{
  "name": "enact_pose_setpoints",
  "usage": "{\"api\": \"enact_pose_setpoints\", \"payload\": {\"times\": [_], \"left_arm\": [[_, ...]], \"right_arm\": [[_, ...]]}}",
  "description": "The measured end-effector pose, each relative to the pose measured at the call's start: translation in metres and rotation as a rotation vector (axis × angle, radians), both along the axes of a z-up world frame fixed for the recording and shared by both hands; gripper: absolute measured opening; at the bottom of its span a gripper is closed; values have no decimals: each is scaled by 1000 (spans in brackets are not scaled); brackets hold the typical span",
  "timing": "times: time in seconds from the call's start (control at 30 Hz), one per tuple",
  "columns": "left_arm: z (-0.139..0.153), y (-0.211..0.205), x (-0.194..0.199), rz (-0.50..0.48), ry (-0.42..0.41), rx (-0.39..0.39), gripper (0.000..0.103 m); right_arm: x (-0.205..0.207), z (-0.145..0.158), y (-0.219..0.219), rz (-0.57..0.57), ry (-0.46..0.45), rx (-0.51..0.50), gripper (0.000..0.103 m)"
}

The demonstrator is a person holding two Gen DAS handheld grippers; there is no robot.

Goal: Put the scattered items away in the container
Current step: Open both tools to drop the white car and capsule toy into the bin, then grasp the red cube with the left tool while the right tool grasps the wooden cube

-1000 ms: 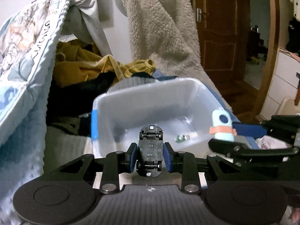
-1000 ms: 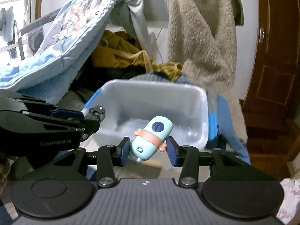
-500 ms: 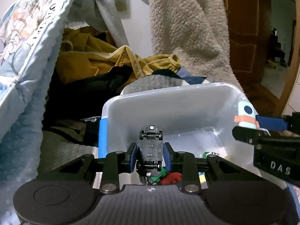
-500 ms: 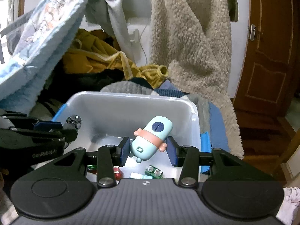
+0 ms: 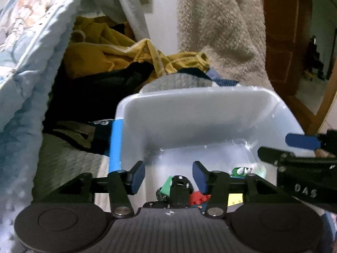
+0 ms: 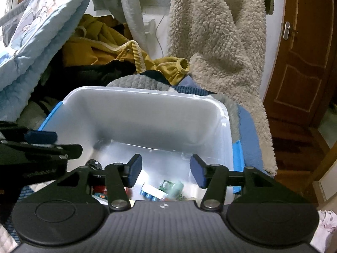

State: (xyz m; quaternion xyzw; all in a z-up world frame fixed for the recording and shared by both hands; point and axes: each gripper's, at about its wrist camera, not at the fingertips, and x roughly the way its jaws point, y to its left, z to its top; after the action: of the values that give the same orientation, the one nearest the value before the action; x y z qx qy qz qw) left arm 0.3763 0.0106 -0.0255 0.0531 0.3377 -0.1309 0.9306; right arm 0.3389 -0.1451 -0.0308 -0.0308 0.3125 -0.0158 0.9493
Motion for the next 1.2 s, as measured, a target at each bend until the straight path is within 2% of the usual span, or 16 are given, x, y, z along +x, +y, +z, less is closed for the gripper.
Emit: {"api": "enact_pose_setpoints", "payload": {"times": [0.3, 0.47, 0.63, 0.87, 1.0, 1.2], "left_arm": [[30, 12, -52, -24, -63, -20, 60], [28, 19, -92, -35, -72, 0, 62], [-4, 21, -114, -39, -11, 41, 62], [-62, 15, -117, -80, 52, 58, 62], [-85, 7, -107, -82, 78, 63, 62], [-107, -8, -91, -130, 94, 50, 62]], "right_arm": [[-22, 13, 5, 8, -36, -11, 62], [-53, 27, 5, 41, -80, -1, 64], [-82, 26, 7, 82, -79, -5, 64], [-116, -14, 19, 205, 33, -76, 62], [-122, -35, 20, 242, 73, -97, 60], [-113, -58, 9, 218, 111, -49, 57]]}}
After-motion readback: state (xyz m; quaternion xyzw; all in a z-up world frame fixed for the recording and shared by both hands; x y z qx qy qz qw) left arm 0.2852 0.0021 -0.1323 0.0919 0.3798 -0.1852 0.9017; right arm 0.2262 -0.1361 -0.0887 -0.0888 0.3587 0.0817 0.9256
